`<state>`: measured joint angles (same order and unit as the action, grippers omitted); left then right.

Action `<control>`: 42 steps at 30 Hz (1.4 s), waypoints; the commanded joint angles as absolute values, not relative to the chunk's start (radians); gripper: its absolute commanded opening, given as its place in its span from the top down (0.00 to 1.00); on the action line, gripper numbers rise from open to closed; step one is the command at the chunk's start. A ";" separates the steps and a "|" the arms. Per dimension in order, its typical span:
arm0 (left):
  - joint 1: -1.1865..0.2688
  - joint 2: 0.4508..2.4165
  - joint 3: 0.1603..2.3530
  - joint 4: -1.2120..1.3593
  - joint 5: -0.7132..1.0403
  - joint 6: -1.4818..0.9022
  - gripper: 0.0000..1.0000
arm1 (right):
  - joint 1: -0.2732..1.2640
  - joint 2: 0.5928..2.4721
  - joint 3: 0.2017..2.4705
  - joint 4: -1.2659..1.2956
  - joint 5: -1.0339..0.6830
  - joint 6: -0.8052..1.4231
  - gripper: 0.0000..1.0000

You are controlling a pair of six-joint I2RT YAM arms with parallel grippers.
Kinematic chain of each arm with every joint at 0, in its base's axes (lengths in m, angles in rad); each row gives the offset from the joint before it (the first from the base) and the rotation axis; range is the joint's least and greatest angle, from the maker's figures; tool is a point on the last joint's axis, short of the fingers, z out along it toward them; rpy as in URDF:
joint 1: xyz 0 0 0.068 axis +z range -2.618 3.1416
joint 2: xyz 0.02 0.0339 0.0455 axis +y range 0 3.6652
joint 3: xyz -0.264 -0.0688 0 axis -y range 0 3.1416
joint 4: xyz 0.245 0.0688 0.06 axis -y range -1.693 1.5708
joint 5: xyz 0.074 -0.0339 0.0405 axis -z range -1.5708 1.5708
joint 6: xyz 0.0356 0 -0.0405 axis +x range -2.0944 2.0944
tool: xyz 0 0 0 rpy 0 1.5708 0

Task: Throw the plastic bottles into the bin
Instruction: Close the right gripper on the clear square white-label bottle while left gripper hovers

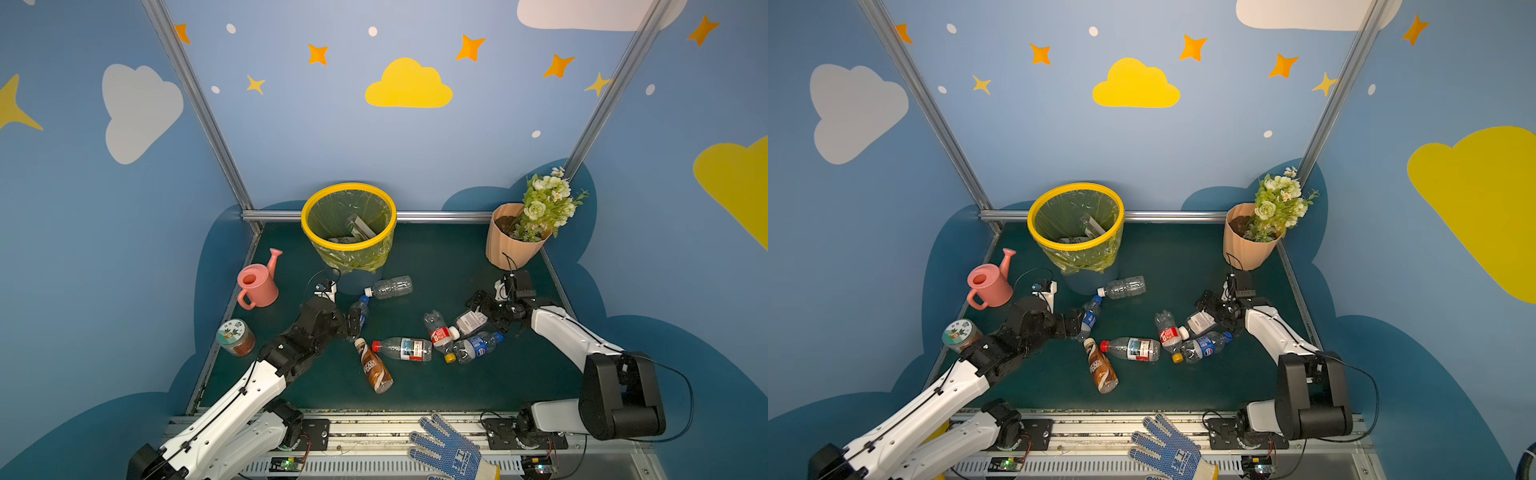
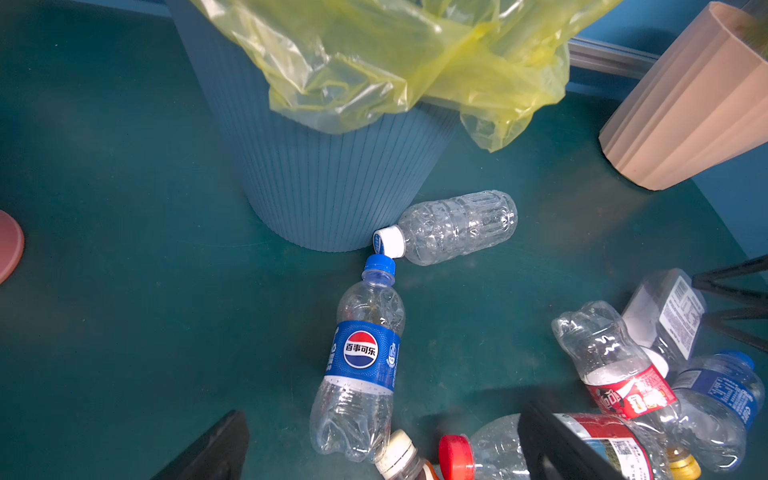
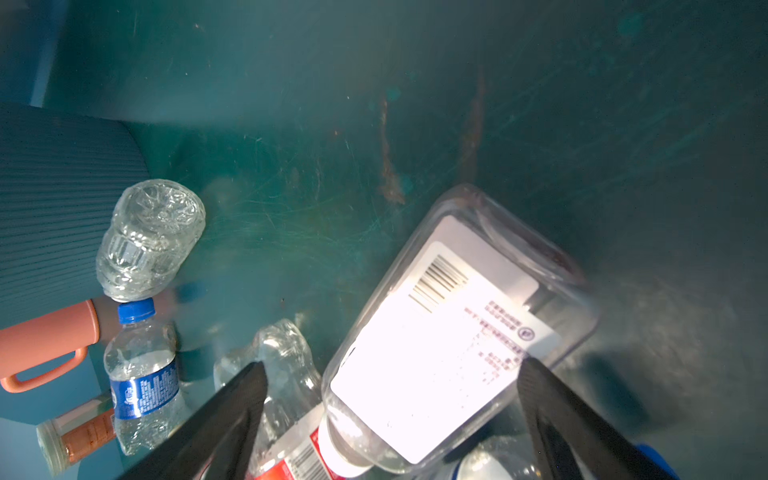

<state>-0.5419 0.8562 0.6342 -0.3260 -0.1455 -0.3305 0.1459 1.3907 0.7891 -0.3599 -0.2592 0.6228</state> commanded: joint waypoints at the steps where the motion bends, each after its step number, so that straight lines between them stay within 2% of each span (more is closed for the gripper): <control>1: -0.545 0.840 0.629 -0.329 -0.169 -0.332 0.00 | 0.151 1.437 0.824 -0.387 -0.261 0.597 0.06; 8: -0.544 0.836 0.629 -0.339 -0.197 -0.332 0.00 | 0.162 1.562 0.931 -0.507 -0.262 0.516 0.06; 16: -0.546 0.861 0.634 -0.327 -0.216 -0.330 0.00 | 0.176 1.612 1.014 -0.506 -0.251 0.532 0.06; 25: -0.543 0.925 0.655 -0.316 -0.232 -0.328 0.00 | 0.181 1.646 1.168 -0.618 -0.205 0.511 0.05; 33: -0.545 0.940 0.708 -0.402 -0.258 -0.316 0.00 | 0.181 1.547 1.099 -0.700 -0.168 0.552 0.05; 42: -0.544 0.862 0.668 -0.427 -0.286 -0.320 0.00 | 0.193 1.690 1.164 -0.778 -0.219 0.511 0.05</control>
<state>-0.5438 0.8799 0.6800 -0.3939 -0.2577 -0.3264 0.1848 1.6447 1.1240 -0.7208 -0.2054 0.5369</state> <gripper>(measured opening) 0.998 0.946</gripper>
